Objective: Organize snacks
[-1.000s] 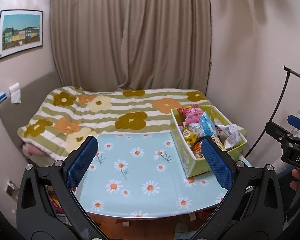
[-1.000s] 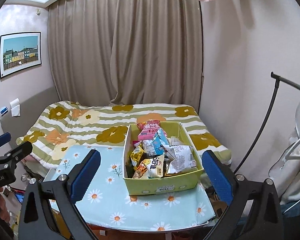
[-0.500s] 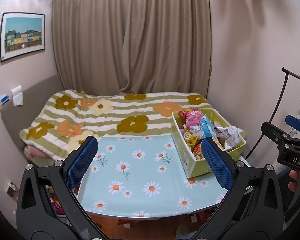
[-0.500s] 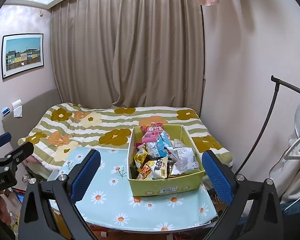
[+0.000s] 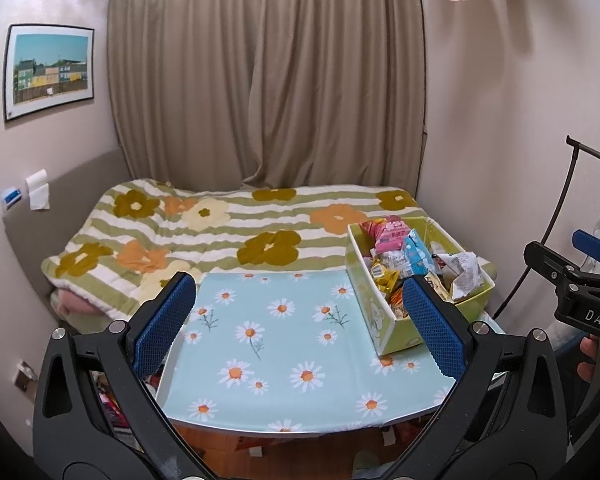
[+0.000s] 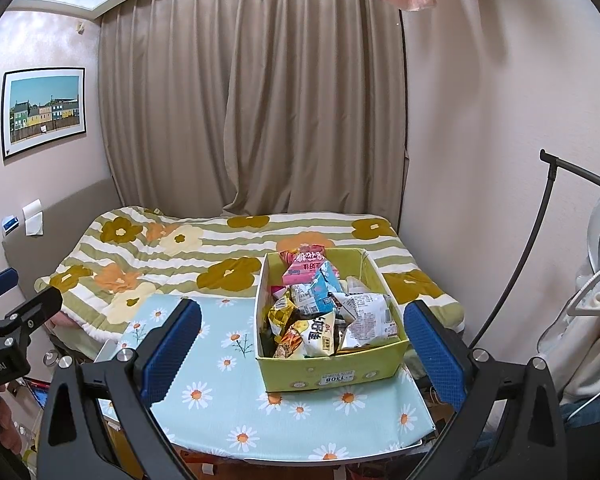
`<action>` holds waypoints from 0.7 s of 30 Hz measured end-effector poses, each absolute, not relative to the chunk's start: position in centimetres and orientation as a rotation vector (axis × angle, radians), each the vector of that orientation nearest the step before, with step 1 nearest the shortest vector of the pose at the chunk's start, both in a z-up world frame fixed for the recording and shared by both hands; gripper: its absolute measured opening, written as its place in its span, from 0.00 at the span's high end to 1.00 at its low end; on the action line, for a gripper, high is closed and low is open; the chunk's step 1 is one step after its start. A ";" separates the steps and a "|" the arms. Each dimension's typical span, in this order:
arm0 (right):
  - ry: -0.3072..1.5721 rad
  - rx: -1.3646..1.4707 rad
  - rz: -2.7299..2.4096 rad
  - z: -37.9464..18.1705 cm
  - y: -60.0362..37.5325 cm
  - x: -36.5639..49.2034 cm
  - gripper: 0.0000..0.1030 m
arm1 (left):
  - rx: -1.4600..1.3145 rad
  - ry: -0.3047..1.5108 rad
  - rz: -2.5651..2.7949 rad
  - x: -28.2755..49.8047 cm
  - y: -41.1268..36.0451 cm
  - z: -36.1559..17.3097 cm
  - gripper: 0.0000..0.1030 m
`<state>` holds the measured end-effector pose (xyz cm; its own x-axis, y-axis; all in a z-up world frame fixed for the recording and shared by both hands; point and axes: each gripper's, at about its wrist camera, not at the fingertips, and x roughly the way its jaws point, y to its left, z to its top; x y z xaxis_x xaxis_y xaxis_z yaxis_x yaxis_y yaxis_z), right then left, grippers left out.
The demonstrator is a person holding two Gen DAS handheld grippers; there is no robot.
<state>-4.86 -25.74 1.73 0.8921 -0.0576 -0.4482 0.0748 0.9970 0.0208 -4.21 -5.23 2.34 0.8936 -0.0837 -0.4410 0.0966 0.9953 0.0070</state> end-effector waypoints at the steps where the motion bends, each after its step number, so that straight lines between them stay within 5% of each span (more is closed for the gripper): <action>1: 0.464 0.038 -0.068 1.7 -25.7 -4.9 0.02 | 0.029 0.456 -0.093 -4.2 -5.2 2.3 0.00; 21: 0.466 0.039 -0.063 1.6 -25.4 -5.0 0.02 | 0.051 0.444 -0.081 -4.5 -5.9 2.1 0.00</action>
<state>-4.97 -25.44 1.63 0.8915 -0.0518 -0.4500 0.0698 0.9973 0.0235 -4.47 -5.92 2.07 0.8997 -0.0672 -0.4314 0.0895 0.9955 0.0316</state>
